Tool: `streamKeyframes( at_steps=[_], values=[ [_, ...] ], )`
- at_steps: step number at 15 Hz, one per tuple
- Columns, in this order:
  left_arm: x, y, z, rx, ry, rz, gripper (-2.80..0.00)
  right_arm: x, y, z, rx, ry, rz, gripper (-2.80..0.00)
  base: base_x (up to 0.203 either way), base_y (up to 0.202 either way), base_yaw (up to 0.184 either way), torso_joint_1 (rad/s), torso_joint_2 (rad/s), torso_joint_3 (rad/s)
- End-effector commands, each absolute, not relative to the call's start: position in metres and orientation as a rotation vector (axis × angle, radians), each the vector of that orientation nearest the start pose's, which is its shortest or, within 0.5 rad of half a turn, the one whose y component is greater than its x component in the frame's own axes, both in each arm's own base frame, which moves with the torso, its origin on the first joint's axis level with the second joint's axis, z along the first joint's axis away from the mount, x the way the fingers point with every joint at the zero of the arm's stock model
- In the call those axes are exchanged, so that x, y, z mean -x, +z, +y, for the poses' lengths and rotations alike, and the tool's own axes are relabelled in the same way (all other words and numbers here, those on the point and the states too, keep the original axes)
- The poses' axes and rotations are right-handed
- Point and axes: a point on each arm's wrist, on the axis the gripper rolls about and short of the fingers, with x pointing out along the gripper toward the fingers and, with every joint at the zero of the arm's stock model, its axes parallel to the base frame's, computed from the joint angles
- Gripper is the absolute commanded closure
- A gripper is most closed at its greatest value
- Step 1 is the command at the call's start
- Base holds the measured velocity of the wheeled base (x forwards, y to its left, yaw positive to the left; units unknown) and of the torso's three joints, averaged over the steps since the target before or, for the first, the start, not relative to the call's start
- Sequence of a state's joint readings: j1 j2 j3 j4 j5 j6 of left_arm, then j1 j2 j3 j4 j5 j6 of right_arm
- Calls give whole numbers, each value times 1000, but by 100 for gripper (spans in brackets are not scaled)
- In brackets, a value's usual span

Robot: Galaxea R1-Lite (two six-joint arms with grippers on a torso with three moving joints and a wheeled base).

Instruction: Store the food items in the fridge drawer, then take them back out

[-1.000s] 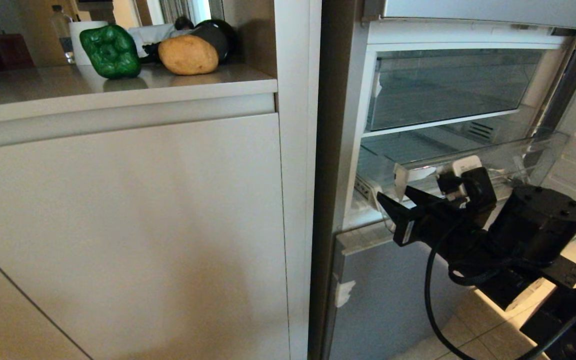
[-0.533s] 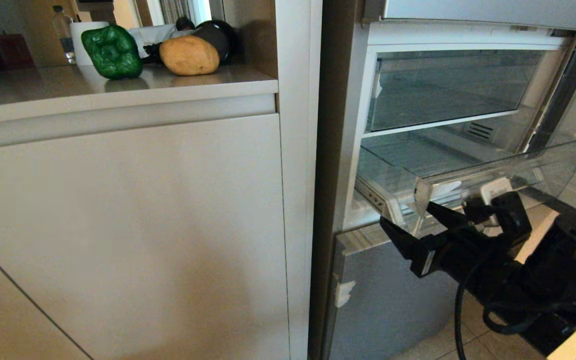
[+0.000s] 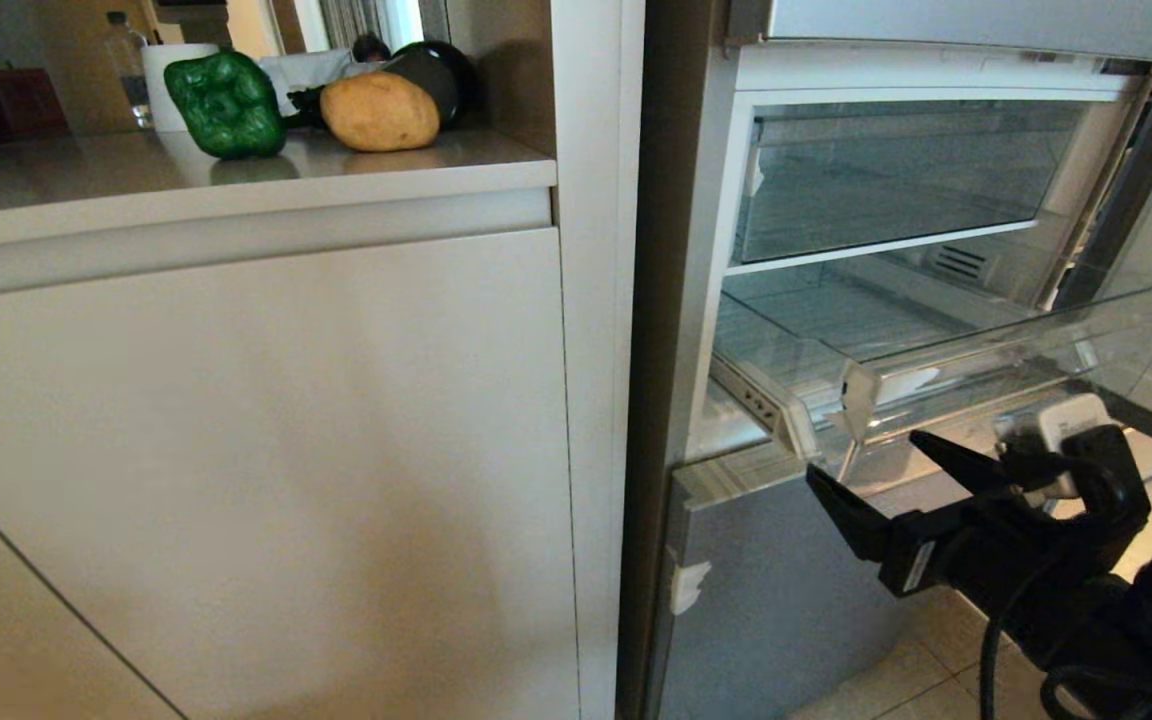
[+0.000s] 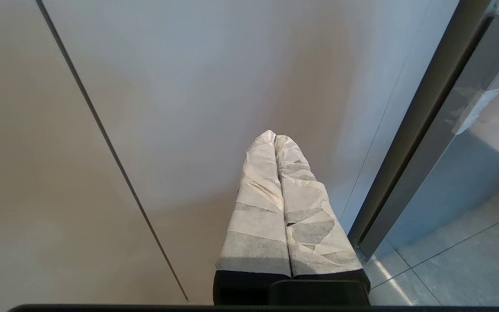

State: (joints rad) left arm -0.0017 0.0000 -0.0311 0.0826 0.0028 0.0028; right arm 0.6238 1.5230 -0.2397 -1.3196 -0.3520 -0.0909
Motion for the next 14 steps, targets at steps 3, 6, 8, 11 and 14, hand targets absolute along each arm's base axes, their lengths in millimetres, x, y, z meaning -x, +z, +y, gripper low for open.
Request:
streamKeyframes(
  at_steps=[3,6,8,11,14],
  values=[
    [25,75,0,-3,1,52,0,-154,168,101,56,252,-104,-280,0,0,0,0,0,0],
    [25,75,0,-3,1,52,0,-140,189,91,37,240,-205,-280,0,0,0,0,0,0],
    [25,75,0,-3,1,52,0,-136,218,88,19,224,-298,-280,0,0,0,0,0,0],
    [25,75,0,-3,1,52,0,-131,264,83,-8,223,-302,-280,0,0,0,0,0,0],
    [25,75,0,-2,1,52,0,-136,291,74,-28,186,-92,0,0,0,0,0,0,0]
  ],
)
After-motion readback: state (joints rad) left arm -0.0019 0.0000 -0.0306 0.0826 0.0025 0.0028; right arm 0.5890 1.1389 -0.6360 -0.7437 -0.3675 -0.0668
